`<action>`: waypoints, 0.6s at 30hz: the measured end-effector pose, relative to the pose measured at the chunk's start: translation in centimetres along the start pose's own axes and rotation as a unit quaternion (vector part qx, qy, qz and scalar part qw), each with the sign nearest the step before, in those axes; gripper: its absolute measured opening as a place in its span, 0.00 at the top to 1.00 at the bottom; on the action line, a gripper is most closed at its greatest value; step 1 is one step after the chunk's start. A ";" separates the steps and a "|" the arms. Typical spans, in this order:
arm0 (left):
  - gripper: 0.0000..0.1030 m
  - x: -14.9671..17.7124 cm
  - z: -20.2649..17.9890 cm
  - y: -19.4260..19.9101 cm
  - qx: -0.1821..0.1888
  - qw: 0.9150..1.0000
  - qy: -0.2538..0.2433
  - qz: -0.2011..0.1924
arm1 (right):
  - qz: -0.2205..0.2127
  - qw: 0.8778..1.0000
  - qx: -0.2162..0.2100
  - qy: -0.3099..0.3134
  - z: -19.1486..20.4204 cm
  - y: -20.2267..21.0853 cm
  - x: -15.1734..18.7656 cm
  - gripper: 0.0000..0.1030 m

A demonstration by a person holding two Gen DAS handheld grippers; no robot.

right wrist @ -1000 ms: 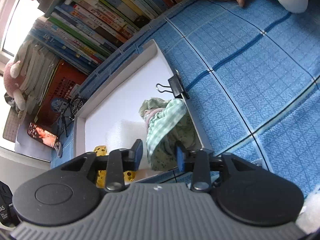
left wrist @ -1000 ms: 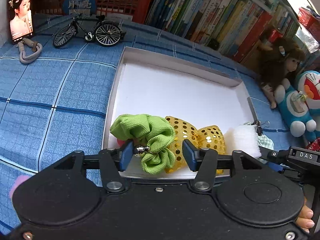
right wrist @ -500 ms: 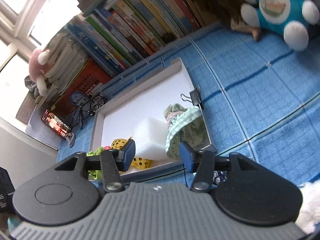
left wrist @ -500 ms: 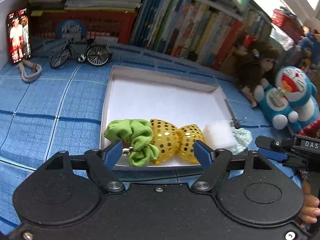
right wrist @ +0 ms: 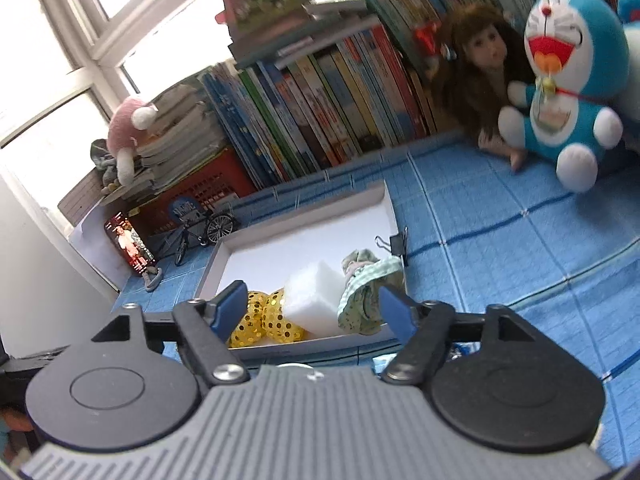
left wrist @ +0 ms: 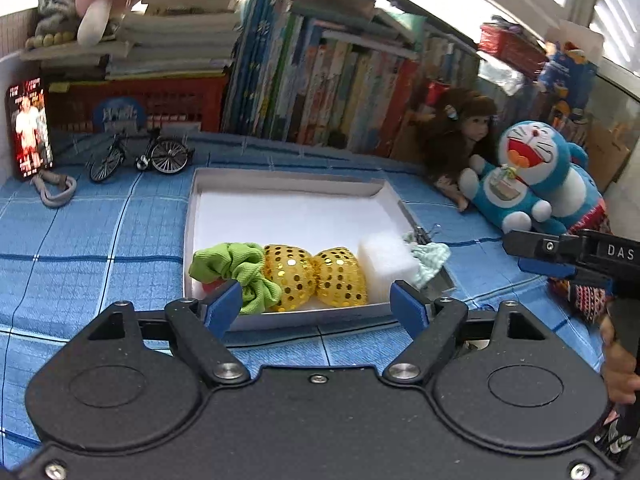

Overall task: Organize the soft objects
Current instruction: 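Withdraw the left tool toward the wrapped candy while the right tool approaches the white fluffy ball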

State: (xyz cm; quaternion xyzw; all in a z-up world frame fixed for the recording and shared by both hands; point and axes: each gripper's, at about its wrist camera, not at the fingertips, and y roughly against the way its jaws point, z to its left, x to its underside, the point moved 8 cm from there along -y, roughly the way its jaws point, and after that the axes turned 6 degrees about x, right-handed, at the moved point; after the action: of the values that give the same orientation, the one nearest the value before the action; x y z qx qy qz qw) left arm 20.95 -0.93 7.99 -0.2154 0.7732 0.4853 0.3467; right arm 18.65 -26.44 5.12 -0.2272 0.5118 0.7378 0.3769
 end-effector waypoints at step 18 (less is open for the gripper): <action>0.19 5.4 -3.7 4.3 0.014 0.996 -0.057 -0.069 | -0.107 0.990 0.022 0.094 -1.0 5.6 3.5 0.02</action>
State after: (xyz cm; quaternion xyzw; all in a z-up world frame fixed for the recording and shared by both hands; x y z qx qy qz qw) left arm 13.29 -2.36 7.57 -0.2353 0.7420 0.4611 0.4261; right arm 12.03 -27.35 5.54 -0.3412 0.5338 0.6571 0.4085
